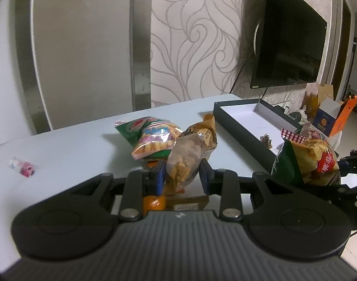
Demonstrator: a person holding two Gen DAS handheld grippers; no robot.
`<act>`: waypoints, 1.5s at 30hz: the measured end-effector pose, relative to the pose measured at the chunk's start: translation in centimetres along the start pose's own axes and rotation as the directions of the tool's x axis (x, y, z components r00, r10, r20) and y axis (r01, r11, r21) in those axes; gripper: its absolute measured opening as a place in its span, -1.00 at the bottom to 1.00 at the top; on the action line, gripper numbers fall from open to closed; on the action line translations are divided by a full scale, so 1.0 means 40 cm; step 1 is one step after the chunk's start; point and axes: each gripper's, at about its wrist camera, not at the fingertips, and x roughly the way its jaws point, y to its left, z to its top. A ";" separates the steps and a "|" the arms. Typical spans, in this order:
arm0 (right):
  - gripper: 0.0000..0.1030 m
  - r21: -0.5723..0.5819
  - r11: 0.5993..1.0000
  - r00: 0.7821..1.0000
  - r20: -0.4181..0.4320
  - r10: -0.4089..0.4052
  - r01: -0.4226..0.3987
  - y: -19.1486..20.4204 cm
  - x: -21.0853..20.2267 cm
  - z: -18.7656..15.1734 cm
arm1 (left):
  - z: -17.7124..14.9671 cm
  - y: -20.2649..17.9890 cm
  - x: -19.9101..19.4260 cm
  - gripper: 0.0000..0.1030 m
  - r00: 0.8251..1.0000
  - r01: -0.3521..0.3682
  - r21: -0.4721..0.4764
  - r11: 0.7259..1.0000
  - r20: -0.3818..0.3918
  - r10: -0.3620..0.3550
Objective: Organize snacks
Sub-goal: 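Lift and carry both held bags toward the black box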
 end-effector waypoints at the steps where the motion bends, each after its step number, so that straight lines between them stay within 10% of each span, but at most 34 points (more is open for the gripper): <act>1: 0.26 0.002 1.000 1.000 0.001 -0.001 0.001 -0.005 -0.001 0.002 | 0.002 -0.004 0.002 -0.34 1.000 0.002 0.001 1.000 0.000 -0.002; 45: 0.26 0.090 0.987 0.989 0.060 -0.137 0.132 -0.244 -0.077 0.042 | 0.124 -0.243 0.191 -0.34 0.991 0.127 0.066 0.990 0.025 -0.129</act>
